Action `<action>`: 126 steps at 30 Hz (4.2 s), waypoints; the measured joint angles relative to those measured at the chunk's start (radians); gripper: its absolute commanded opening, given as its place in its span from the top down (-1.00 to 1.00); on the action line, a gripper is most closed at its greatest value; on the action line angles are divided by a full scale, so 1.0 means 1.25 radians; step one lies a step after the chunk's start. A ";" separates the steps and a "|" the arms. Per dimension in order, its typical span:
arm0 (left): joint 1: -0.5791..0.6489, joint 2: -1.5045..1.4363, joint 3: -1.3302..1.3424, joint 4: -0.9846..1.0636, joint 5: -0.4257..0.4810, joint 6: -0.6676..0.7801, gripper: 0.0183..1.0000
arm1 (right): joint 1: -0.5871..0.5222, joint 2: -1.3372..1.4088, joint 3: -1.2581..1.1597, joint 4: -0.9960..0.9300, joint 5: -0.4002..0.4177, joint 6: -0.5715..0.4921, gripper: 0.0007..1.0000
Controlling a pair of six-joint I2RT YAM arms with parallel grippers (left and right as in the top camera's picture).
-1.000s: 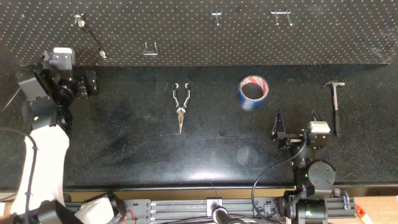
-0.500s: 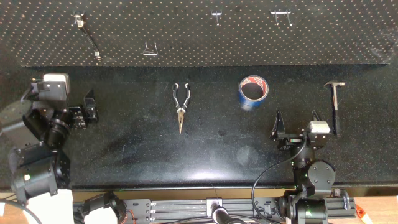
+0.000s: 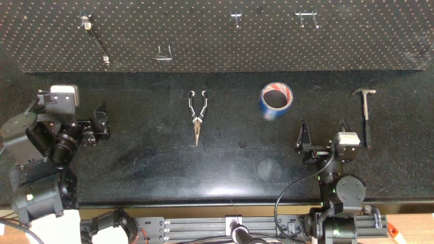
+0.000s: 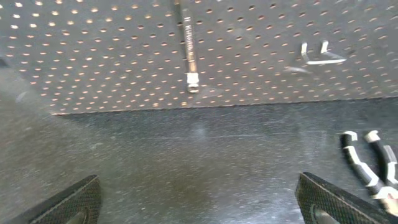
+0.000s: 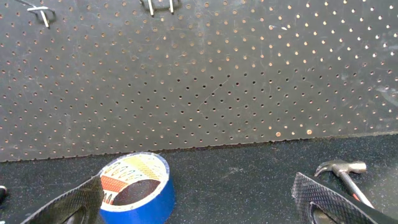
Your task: Place Tools Onto Pegboard
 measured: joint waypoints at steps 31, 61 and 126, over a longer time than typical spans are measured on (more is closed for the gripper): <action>-0.724 0.075 -0.001 -0.111 -0.506 -0.713 -0.99 | 0.000 0.000 0.000 0.000 0.000 0.000 -0.97; -0.663 0.682 0.209 0.073 -0.294 -0.503 -0.99 | 0.000 0.000 0.000 0.000 0.000 0.000 -0.97; -0.702 0.819 0.305 -0.077 -0.258 -0.624 -0.99 | 0.000 0.000 0.000 0.000 0.000 0.000 -0.98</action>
